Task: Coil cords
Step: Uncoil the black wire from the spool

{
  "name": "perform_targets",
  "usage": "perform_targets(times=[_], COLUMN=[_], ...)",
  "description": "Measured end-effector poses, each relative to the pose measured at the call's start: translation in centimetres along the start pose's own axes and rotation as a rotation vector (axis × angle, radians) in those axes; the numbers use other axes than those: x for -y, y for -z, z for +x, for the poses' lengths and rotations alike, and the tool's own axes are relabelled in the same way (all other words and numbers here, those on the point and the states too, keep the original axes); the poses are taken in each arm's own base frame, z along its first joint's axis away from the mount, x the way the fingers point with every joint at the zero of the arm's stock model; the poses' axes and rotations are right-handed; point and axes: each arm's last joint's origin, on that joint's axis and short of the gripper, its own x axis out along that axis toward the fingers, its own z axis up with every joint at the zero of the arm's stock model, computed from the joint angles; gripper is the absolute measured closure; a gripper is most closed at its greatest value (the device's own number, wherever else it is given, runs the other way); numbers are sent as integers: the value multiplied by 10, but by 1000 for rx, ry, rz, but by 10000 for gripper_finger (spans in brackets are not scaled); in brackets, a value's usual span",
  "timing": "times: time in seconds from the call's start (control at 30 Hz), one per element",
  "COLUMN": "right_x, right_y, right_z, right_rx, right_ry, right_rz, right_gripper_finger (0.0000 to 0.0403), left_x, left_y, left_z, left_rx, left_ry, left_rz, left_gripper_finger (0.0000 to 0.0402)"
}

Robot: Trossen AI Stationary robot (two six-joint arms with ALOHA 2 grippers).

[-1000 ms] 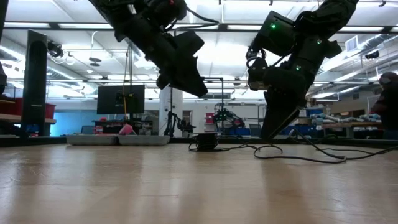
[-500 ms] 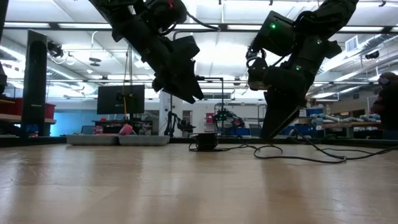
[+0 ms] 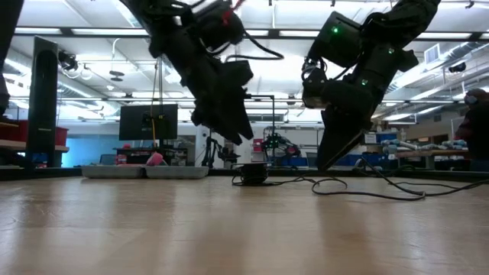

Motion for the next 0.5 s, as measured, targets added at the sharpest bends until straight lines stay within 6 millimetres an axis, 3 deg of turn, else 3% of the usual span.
perform_targets(times=[0.27,0.5], right_x=[0,-1], right_y=[-1,-2], right_z=[0,0], right_rx=[13,18], right_ry=[-4,-3], right_rz=[0,1], right_gripper_finger=[232,232], left_x=[5,6], left_y=[-9,-9], left_z=[22,31], left_rx=[-144,-164], left_ry=[-42,-45], left_rz=[70,75], left_gripper_finger=[158,158])
